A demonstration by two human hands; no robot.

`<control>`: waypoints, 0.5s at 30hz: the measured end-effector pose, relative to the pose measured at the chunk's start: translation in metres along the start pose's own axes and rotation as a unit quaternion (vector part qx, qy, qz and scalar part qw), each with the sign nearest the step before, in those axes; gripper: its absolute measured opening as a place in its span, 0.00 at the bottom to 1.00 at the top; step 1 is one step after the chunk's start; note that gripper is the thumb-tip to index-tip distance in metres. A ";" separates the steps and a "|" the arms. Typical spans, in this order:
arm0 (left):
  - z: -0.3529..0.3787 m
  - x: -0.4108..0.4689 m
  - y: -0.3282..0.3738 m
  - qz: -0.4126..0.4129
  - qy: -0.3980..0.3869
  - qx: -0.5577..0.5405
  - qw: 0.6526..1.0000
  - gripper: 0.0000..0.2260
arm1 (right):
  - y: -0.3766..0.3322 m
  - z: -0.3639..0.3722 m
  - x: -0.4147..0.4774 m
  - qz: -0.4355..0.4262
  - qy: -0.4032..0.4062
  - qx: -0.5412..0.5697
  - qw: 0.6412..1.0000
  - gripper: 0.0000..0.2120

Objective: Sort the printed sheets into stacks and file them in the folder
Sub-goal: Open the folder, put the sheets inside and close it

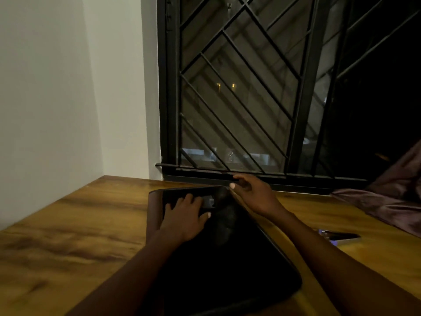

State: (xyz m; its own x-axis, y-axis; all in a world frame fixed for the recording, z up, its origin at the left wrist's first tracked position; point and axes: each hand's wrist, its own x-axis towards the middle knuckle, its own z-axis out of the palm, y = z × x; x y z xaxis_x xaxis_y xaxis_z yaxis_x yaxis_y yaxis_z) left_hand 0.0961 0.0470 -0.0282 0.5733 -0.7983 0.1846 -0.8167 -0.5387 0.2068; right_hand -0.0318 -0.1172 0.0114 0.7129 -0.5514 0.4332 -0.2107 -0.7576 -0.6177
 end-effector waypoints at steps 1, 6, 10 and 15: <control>0.000 -0.009 0.005 -0.003 -0.006 -0.007 1.000 0.24 | 0.002 -0.010 -0.013 0.007 0.001 -0.001 1.000 0.22; -0.002 -0.053 0.029 -0.024 -0.023 -0.024 0.999 0.30 | 0.001 -0.025 -0.063 0.056 -0.035 -0.012 0.998 0.30; -0.010 -0.076 0.045 -0.029 -0.041 -0.038 0.998 0.32 | 0.001 -0.019 -0.092 0.103 -0.099 -0.051 0.988 0.31; -0.007 -0.095 0.040 -0.048 -0.035 -0.036 0.998 0.34 | -0.008 -0.015 -0.114 0.133 -0.082 -0.019 0.988 0.25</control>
State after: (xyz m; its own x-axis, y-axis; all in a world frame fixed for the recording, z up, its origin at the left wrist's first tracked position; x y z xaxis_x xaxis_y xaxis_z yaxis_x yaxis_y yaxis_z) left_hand 0.0094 0.1032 -0.0307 0.6409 -0.7619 0.0932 -0.7496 -0.5950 0.2900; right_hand -0.1211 -0.0534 -0.0231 0.7275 -0.6705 0.1455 -0.4275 -0.6088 -0.6683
